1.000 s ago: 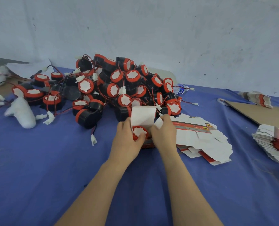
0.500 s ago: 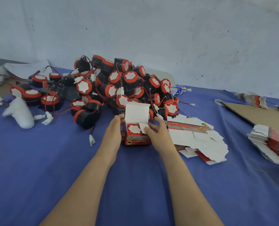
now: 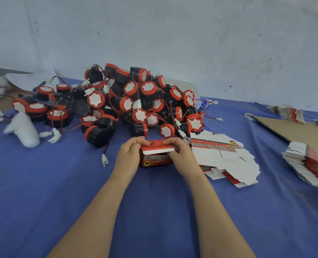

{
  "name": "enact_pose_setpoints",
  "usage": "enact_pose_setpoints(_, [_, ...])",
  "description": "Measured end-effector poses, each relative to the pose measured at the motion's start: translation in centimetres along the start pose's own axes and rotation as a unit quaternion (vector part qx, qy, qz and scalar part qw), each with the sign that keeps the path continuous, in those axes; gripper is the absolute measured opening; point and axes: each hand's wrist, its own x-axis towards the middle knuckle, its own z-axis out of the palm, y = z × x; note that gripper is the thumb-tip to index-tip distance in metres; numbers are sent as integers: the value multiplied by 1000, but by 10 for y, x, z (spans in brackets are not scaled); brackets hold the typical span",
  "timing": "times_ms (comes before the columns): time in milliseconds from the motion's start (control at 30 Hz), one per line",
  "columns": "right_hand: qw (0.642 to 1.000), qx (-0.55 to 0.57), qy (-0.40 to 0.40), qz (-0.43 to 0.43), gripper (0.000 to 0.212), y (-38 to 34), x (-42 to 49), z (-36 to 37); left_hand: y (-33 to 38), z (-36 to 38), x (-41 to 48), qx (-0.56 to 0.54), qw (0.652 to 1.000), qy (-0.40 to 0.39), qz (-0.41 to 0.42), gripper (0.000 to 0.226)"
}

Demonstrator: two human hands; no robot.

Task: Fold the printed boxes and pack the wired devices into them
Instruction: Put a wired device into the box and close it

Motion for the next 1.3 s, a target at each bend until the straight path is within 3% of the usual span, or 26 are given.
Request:
enact_pose_setpoints(100, [999,6,-23,25,22,2,-1,-3,-3,0,-1,125,990,-36,47,10])
enact_pose_setpoints(300, [984,121,-111,67,33,5,-2,-13,-7,-2,-1,233,964,-74,101,34])
enact_pose_setpoints(567, [992,94,-64,50,22,4,-4,-12,-6,-3,-2,253,955,-83,132,37])
enact_pose_setpoints(700, [1000,-9,-10,15,15,-1,-3,-4,-7,-2,-2,269,950,-87,137,31])
enact_pose_setpoints(867, [997,-70,10,12,23,-5,0,2,-5,-2,-4,268,949,-101,133,35])
enact_pose_setpoints(1100, [997,10,-63,35,20,-3,-5,-10,-1,-4,-2,245,955,-141,91,38])
enact_pose_setpoints(1300, [987,117,-31,106,24,-3,-2,-4,-1,7,-6,223,964,-139,39,38])
